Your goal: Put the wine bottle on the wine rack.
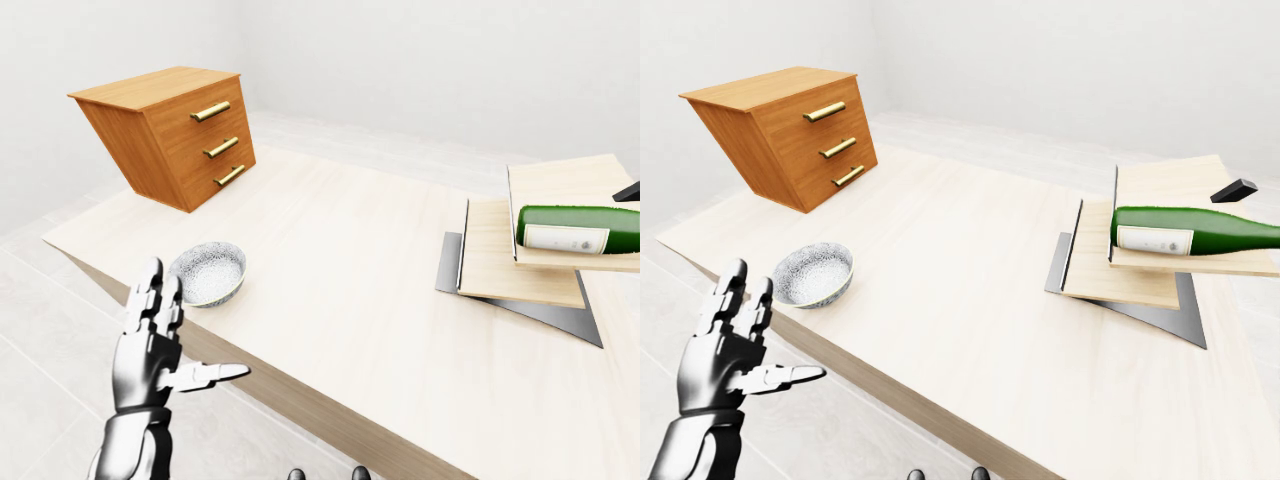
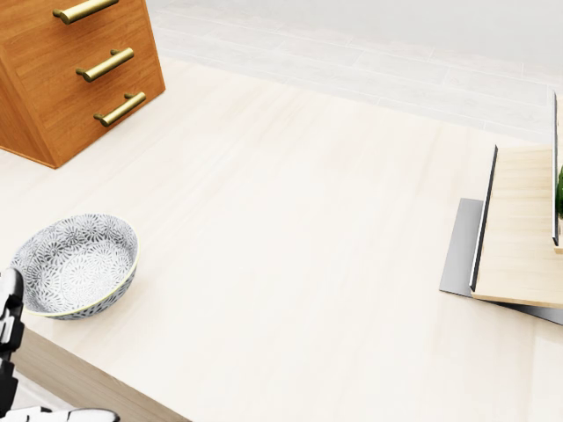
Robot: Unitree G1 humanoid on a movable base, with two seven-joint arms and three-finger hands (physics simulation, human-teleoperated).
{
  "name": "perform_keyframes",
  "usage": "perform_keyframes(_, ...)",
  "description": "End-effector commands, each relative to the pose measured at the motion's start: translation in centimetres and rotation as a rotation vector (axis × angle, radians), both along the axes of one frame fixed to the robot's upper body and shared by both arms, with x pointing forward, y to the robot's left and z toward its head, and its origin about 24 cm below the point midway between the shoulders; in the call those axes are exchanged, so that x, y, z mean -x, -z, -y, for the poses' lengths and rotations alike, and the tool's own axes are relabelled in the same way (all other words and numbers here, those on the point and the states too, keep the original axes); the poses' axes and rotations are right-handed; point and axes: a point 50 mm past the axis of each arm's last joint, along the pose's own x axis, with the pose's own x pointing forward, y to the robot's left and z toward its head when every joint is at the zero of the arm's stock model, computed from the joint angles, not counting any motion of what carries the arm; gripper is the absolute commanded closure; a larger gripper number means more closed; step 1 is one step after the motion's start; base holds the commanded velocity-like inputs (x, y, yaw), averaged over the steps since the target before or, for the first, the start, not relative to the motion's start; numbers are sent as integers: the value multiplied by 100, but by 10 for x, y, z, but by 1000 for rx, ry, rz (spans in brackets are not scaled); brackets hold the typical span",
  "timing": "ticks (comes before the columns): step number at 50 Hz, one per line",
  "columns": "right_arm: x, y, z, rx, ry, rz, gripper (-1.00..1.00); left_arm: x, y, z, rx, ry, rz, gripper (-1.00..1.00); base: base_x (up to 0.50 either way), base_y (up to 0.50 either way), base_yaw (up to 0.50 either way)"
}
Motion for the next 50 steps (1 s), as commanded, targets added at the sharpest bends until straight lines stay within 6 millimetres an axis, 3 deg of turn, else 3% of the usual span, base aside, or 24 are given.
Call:
perform_keyframes(1, -8, -27, -35, 63, -137, 62, -100, -1, -2, 3, -4, 9, 7, -100, 0, 0, 0)
perform_keyframes(12, -19, -39, -62, 117, -230, 59, -100, 0, -8, 5, -14, 12, 31, -100, 0, 0, 0)
perform_keyframes(19, -14, -70, -91, 249, -395, 126, -100, -1, -3, 4, -7, 13, 12, -100, 0, 0, 0)
perform_keyframes(29, -11, -92, -118, 375, -512, 140, -100, -1, 3, 0, 7, 8, -10, -100, 0, 0, 0)
perform_keyframes(50, -15, -108, -172, 653, -542, -22, -100, 2, -1, 1, 7, 6, 3, -100, 0, 0, 0)
